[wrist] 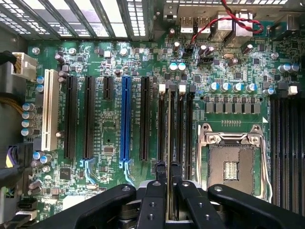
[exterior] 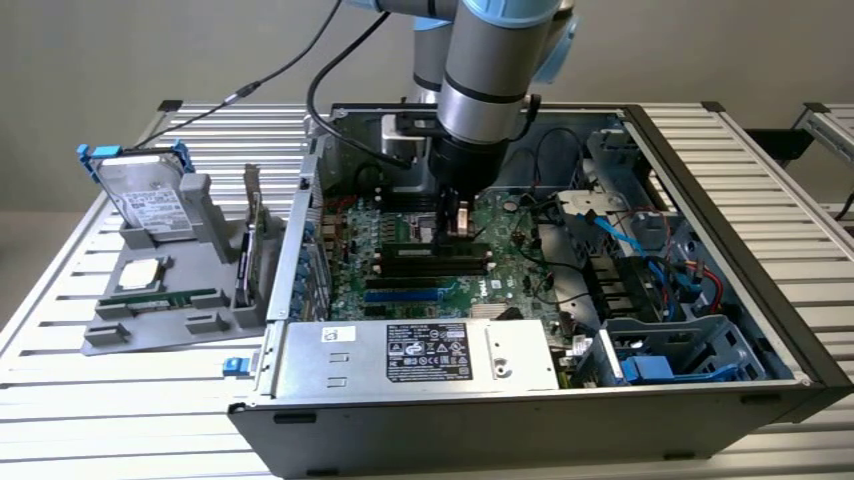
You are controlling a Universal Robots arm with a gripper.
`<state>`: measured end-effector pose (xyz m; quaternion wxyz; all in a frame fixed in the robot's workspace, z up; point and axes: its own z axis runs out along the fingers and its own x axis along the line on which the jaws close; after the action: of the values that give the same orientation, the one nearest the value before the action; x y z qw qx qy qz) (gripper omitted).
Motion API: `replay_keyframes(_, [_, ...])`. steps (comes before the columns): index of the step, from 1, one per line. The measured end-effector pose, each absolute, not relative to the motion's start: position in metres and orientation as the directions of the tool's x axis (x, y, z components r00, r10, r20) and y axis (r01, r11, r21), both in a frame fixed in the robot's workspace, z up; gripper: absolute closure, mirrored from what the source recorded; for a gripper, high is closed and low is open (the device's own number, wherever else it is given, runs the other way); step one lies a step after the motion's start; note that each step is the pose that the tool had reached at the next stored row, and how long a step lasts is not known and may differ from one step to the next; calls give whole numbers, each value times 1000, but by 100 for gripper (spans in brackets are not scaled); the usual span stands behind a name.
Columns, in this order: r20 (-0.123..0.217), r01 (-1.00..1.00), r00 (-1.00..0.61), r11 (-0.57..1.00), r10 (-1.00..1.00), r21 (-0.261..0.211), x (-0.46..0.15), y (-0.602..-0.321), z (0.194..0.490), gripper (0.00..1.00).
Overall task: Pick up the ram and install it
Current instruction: 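Insert the ram into the slot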
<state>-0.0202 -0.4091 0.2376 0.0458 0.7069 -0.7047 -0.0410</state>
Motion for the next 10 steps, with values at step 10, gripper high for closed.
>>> replay_keyframes(10, [23,-994,5,-2,-1000,112,-20,-409,233,86])
